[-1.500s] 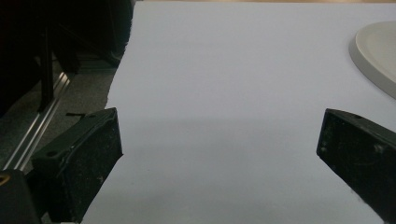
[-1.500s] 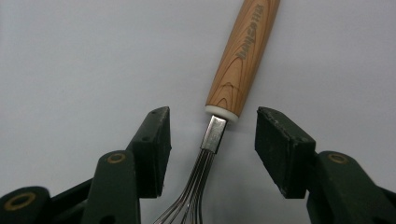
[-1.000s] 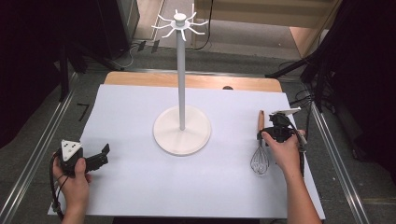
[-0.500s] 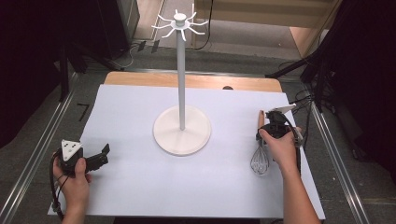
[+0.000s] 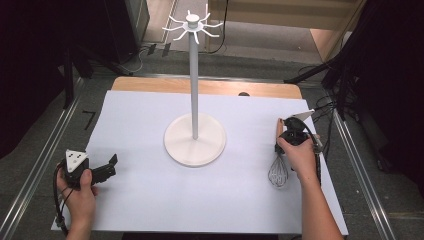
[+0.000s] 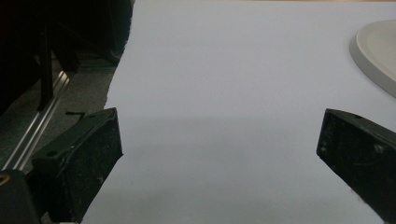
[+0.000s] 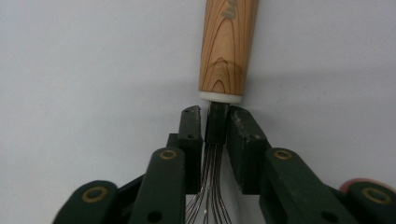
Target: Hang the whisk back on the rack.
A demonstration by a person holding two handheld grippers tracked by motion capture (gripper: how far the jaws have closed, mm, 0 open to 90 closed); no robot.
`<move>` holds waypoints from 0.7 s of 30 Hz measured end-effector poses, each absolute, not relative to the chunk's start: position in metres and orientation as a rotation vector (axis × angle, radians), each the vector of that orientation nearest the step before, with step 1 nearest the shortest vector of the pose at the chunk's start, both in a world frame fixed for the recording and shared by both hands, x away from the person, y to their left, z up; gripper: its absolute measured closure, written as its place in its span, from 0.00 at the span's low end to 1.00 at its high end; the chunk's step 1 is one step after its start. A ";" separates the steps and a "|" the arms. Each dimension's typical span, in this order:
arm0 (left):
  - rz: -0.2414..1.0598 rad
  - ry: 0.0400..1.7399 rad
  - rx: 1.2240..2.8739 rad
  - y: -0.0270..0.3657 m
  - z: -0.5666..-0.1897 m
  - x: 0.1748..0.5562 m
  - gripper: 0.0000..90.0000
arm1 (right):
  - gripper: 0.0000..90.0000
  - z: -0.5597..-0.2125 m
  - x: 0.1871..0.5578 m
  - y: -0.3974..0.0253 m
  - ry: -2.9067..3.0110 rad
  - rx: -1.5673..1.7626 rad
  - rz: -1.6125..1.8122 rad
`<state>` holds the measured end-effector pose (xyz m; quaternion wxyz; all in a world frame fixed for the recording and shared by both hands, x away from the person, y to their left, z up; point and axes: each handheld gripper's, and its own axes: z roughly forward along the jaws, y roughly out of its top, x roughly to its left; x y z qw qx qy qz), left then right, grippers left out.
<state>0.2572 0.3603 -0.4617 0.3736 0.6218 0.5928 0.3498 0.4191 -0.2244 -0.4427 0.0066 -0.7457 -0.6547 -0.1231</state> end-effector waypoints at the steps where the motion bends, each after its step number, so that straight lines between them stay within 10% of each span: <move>1: 0.896 1.519 1.593 0.360 -0.462 0.257 0.01 | 0.89 -0.443 0.419 -0.224 -2.052 -2.330 -0.368; 21: 0.897 1.518 1.595 0.360 -0.462 0.257 0.01 | 0.92 -0.444 0.410 -0.224 -2.087 -2.314 -0.463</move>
